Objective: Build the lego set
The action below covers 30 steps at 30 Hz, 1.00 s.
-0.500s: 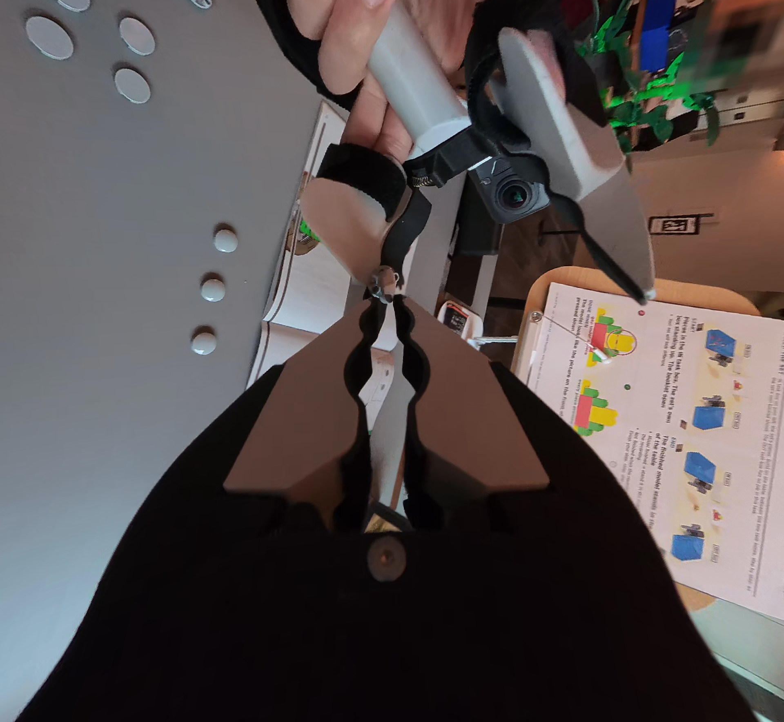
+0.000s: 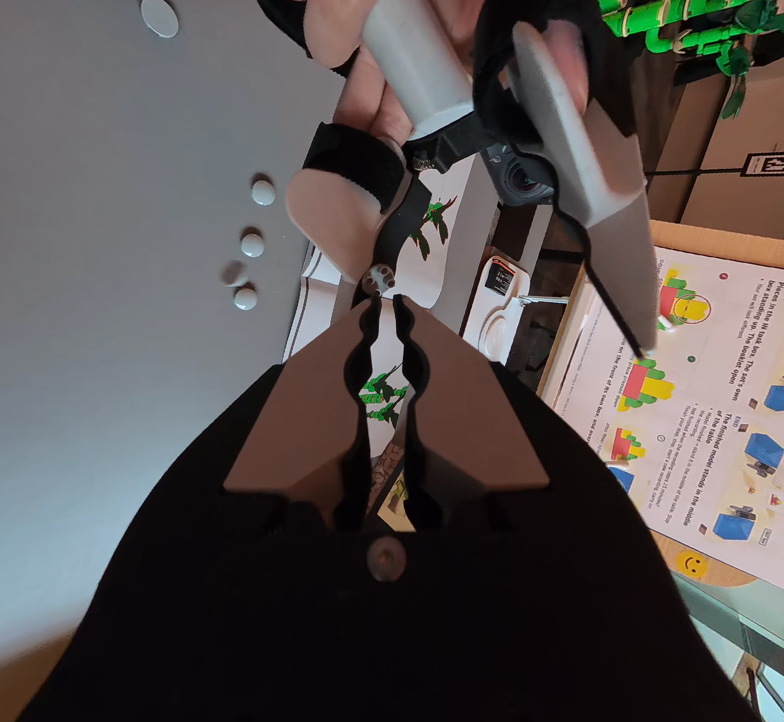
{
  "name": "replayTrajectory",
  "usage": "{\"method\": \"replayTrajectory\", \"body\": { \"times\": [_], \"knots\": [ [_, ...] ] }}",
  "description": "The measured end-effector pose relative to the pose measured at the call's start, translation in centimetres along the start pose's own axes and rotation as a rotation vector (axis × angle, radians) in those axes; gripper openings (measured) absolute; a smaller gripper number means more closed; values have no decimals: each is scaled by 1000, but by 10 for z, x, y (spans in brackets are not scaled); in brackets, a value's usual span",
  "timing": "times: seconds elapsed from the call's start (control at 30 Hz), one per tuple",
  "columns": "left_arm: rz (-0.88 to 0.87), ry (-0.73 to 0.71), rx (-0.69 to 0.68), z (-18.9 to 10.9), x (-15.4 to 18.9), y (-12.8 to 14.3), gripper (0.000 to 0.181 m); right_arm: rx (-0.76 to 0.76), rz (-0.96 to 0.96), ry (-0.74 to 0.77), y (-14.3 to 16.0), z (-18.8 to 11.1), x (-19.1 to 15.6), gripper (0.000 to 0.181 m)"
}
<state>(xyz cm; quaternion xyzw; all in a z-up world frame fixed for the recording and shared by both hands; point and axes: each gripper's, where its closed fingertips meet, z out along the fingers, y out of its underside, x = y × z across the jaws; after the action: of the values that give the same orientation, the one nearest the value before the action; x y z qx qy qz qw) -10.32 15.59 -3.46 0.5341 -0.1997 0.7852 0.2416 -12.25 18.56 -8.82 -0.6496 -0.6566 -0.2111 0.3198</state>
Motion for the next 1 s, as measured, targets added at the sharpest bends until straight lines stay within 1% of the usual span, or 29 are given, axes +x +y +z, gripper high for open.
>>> {"method": "replayTrajectory", "body": {
  "times": [0.13,0.2,0.37,0.4,0.57,0.7,0.8,0.87,0.9,0.93,1.0],
  "knots": [
    [-7,11,8,-2,0,-2,104,0,0,29,3,-1,5,7],
    [6,4,10,-4,1,-3,104,25,14,58,2,-3,12,8],
    [47,-12,40,-13,7,-10,104,198,87,130,-13,-17,30,11],
    [52,-11,42,-15,8,-11,102,218,104,143,-14,-19,34,12],
    [72,-29,34,-16,8,-10,101,287,192,247,-10,-36,57,14],
    [79,-42,36,-16,7,-11,102,312,340,335,0,-64,80,18],
    [82,-44,34,-16,9,-10,102,326,470,393,9,-104,89,25],
    [102,-66,36,-17,9,-10,102,426,529,388,0,-133,85,26],
    [107,-70,39,-17,10,-10,101,479,556,357,-6,-143,78,26],
    [112,-74,42,-18,11,-11,101,507,582,304,-9,-145,65,28],
    [128,-99,44,-18,9,-11,101,451,640,215,-2,-131,28,29]
  ]
}}
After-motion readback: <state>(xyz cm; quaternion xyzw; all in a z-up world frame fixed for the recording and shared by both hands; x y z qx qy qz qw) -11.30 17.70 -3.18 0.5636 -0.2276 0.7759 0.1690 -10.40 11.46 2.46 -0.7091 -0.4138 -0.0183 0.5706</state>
